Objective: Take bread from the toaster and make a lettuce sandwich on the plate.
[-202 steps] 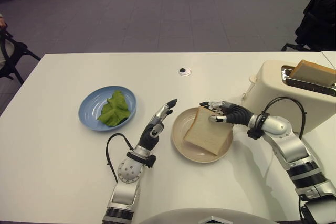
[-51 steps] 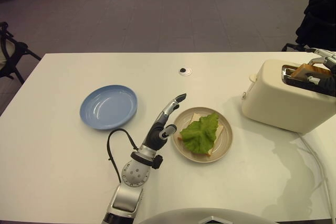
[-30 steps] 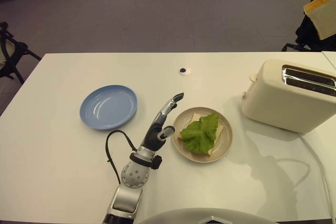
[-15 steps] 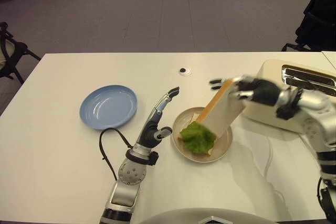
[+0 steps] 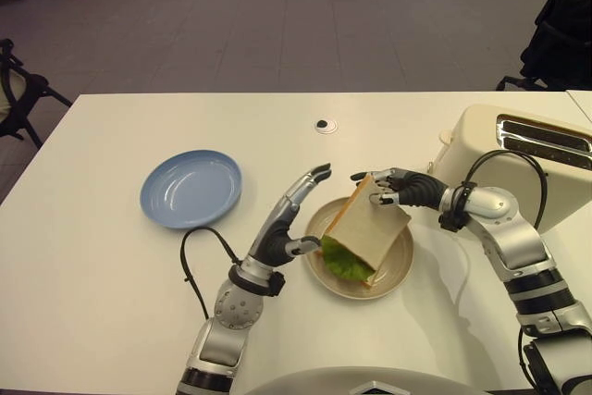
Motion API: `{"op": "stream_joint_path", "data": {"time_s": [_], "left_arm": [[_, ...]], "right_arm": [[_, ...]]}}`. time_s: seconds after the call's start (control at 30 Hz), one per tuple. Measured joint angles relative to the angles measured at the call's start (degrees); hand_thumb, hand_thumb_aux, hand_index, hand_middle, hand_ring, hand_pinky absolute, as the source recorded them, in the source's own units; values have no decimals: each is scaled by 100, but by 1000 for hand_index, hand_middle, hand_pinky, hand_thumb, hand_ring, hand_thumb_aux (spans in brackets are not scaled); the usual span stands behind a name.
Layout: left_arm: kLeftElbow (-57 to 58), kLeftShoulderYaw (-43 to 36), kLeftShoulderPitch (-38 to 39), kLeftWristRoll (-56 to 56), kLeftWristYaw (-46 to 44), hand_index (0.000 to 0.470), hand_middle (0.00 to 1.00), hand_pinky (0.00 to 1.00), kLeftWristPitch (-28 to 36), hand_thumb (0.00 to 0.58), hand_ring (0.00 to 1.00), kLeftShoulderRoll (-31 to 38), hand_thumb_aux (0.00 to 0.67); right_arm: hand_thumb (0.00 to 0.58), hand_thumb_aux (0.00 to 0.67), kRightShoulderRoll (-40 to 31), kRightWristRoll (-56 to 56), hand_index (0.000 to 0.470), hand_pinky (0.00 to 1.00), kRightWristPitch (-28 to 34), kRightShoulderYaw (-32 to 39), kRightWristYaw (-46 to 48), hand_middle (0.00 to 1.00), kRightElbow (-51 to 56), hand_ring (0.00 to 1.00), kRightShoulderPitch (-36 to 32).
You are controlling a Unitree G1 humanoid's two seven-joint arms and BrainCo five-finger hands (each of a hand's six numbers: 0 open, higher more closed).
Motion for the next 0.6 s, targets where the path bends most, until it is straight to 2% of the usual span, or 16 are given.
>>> {"op": "stream_joint_path", "data": {"time_s": [0.1,0.17,0.2,0.43,0.6], "left_arm": [[-126,-150,48,882,108,0,0,0,-118,0,0,186,0],[-228,-238,58,1686,205,0,0,0,-192,0,0,388,0],[-252,-253,54,1978,246,0,0,0,-191,0,0,470,0],[-260,-755,-28,3817,379,0,0,0,80,0,0,1004,0],[-431,-1009,-28,4270,306,0,0,0,368,0,0,1178,0]], "right_arm": [[568,575,153,-242,404,0,-195,127,-30,0,3,0,23],[530,473,222,-372,332,0,-267,190,-9,0,31,0,33],[516,447,245,-401,313,0,-286,204,24,0,44,0,43],[547,510,275,-736,358,0,-419,311,174,0,178,0,181],[557,536,368,-846,376,0,-499,308,195,0,259,0,180]]}}
